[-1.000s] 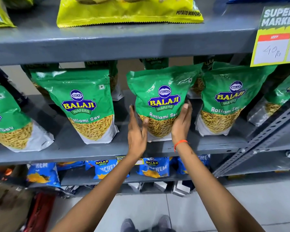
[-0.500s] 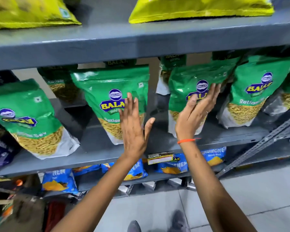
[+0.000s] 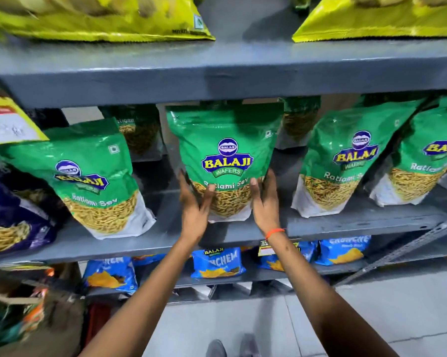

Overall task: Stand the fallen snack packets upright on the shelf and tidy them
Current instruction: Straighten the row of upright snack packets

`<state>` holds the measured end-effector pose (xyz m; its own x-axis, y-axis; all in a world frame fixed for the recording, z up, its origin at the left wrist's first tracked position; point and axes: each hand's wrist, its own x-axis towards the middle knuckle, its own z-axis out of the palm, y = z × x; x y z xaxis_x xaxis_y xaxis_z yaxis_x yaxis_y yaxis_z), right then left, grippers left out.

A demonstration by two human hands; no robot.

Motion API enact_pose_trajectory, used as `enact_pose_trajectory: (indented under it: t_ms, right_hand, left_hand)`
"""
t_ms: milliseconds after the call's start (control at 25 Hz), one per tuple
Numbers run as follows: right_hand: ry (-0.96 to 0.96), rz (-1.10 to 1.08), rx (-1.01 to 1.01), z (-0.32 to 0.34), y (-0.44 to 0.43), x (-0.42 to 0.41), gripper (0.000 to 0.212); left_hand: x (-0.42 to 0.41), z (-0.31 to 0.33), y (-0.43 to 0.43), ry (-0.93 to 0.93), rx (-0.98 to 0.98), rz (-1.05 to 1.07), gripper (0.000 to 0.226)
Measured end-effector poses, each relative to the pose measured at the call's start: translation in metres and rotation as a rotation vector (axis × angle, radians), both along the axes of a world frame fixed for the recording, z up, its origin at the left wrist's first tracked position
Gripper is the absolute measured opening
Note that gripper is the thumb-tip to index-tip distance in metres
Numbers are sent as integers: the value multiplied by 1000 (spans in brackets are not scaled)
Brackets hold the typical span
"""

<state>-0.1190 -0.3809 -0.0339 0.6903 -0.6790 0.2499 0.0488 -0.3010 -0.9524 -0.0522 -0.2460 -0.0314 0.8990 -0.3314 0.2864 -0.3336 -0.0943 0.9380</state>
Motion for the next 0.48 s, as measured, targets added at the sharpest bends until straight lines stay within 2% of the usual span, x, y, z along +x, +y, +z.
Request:
enact_pose_trajectory:
  t_ms: [120, 240, 320, 400, 480]
  right_hand:
    - [48, 138, 23, -11, 2, -3, 66]
    - [43, 154, 39, -16, -1, -3, 51]
    - [36, 145, 47, -14, -4, -4, 52]
    - [32, 156, 44, -12, -6, -5, 62]
    - [20, 134, 48, -11, -4, -7, 73]
  left_hand:
    - [1, -14, 5, 155, 33, -65, 64]
    - [0, -18, 1, 207, 61, -58, 51]
    - [-2, -18, -1, 180, 53, -57, 59]
    - [-4, -17, -2, 163, 49, -60, 71]
    - [-5, -16, -3, 159, 41, -34, 72]
